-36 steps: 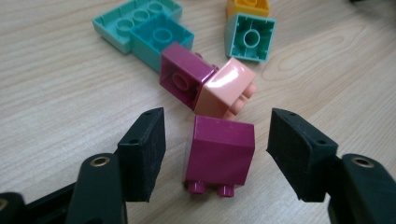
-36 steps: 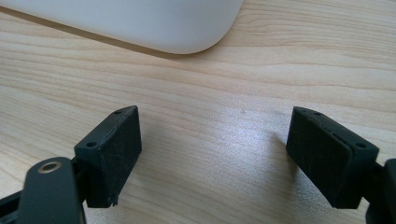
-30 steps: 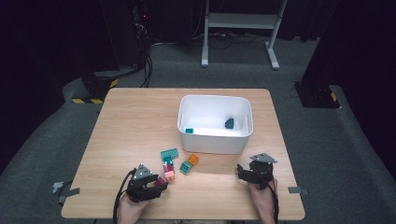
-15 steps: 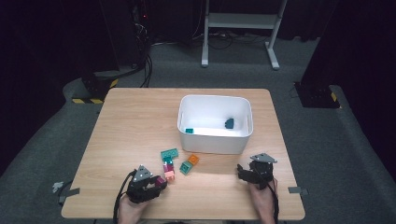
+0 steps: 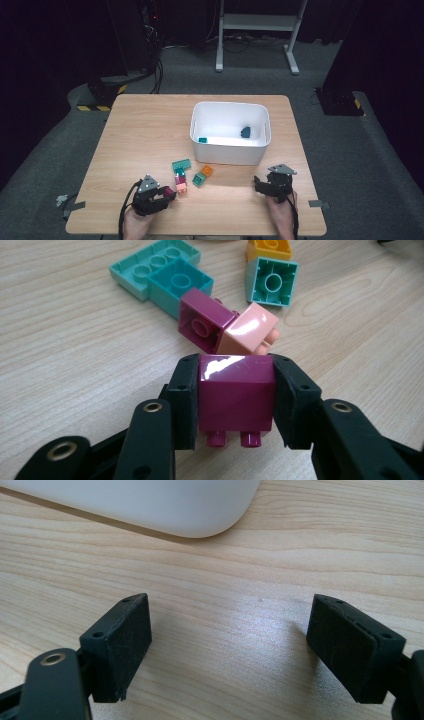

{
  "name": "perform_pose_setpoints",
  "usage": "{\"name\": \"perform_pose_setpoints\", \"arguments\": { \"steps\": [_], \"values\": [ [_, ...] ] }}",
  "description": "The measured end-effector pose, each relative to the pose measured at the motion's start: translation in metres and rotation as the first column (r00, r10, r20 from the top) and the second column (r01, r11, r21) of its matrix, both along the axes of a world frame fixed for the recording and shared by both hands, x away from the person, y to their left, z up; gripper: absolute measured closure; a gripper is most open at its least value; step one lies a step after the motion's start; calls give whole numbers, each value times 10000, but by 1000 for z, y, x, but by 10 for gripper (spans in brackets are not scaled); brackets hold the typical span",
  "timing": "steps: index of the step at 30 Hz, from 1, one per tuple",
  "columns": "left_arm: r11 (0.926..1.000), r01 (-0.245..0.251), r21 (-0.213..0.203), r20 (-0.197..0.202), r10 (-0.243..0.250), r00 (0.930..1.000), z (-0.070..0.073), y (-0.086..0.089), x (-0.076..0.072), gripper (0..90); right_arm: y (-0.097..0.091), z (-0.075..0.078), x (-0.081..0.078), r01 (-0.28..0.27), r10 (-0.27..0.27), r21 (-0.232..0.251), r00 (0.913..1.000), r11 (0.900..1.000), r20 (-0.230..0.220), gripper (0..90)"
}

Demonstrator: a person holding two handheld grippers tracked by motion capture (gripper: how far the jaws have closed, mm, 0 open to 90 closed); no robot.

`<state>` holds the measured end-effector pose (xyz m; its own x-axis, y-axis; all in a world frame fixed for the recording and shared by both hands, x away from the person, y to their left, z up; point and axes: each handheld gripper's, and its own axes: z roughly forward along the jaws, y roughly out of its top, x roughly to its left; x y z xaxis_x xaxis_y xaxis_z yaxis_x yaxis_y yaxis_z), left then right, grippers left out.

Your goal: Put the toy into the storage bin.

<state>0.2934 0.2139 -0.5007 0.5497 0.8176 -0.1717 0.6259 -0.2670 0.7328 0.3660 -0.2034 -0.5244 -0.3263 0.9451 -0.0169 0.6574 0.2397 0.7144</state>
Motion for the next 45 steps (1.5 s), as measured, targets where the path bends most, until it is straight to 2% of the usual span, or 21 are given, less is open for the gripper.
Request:
{"name": "perform_pose_setpoints", "arguments": {
  "steps": [5, 18, 21, 27, 35, 39, 42, 45],
  "values": [
    [10000, 15, -41, -12, -15, 10000, 4, 2, 2, 584, 0, 0, 0, 1, -1, 2, 10000, 10000, -1, 178],
    [9988, -156, -462, 22, 157, 9999, 16, 7, 10, 583, 0, 0, 0, 41, -41, -17, 10000, 10000, 8, 176],
    [9983, -192, -545, 112, 198, 9997, 21, 8, 13, 583, 0, 0, 0, 61, -61, -16, 10000, 10000, 8, 175],
    [9990, -109, -433, 213, 118, 9997, 30, 8, 19, 583, 1, 0, 0, 28, -28, 25, 10000, 10000, -19, 174],
    [9972, -90, -737, 329, 114, 9994, 46, 10, 30, 583, 1, 0, 0, 23, -23, 20, 10000, 10000, -23, 174],
    [9972, -38, -746, 388, 67, 9992, 54, 11, 37, 583, 1, 0, 0, 23, -23, 20, 10000, 10000, -23, 174],
    [9956, -72, -935, 339, 104, 9994, 59, 12, 41, 583, 1, 0, 0, 31, -31, 28, 10000, 10000, -20, 174],
    [9959, -15, -902, 440, 55, 9990, 65, 12, 45, 583, 1, 0, 0, 32, -32, 30, 10000, 10000, -20, 174]
  ]
}}
